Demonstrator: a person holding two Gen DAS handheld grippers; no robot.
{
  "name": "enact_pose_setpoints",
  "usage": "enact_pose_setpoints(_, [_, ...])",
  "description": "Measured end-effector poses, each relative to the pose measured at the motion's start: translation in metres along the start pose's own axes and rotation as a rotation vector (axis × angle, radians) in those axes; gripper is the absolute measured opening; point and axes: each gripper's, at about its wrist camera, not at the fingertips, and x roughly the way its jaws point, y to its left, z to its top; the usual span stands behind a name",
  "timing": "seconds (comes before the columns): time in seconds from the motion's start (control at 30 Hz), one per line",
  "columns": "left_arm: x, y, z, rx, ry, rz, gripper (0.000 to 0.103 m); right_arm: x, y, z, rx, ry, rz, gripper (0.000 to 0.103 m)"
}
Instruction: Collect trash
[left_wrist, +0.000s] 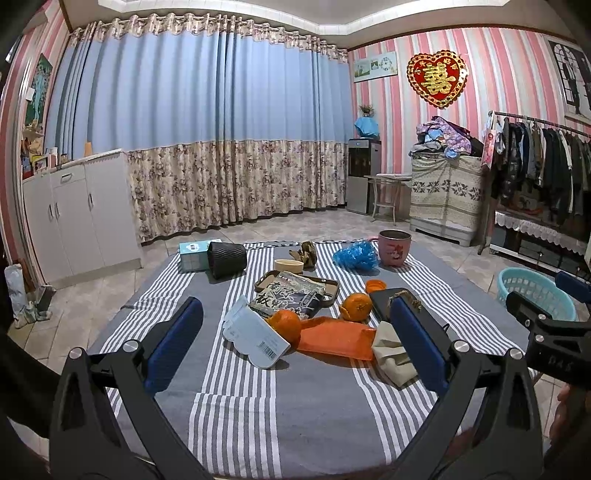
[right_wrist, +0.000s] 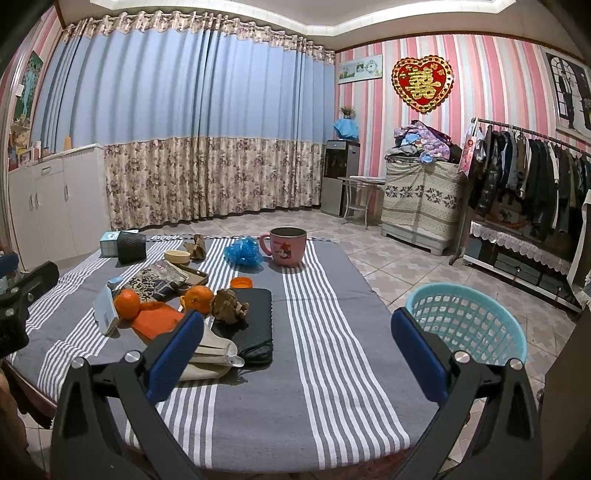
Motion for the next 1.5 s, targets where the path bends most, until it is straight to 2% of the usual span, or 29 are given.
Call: enact_pose_setpoints(1.5, [-0.0009, -0.0012, 0.0006, 0.002, 0.001, -0.003, 0.098, -0.0040, -0.0071, -0.0009, 0.003, 0.003, -0.004, 0.099])
